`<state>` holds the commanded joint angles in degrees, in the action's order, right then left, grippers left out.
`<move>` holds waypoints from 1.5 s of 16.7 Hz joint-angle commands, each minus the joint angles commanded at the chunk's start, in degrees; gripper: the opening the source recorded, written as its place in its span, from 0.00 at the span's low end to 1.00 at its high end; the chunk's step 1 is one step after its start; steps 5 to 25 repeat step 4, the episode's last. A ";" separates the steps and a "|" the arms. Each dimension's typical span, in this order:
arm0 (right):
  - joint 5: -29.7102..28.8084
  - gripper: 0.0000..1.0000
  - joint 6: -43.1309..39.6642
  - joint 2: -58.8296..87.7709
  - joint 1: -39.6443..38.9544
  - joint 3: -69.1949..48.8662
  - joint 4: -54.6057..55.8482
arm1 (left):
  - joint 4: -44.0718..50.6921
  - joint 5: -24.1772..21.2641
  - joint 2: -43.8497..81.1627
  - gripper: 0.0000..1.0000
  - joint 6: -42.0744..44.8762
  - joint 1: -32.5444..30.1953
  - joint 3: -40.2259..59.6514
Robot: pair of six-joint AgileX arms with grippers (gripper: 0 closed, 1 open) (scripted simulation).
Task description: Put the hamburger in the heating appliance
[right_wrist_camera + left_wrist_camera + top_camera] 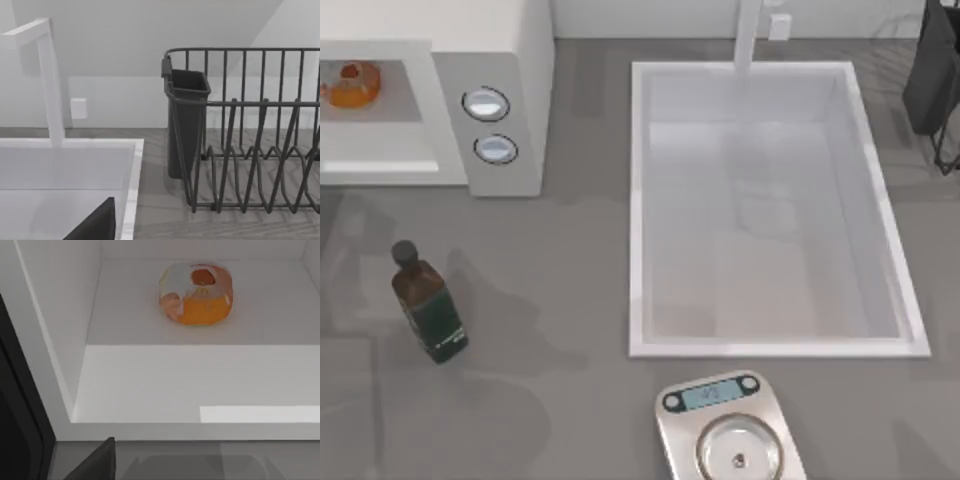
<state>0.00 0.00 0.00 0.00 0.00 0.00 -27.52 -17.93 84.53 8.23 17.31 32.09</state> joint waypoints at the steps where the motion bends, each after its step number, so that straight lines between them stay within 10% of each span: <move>1: 0.00 1.00 0.00 0.00 0.00 0.00 0.00 | 2.23 0.04 -1.69 1.00 -0.04 0.05 0.68; 25: 0.00 1.00 0.00 0.00 0.00 0.00 0.00 | 5.27 0.04 -4.24 1.00 -0.09 0.08 1.71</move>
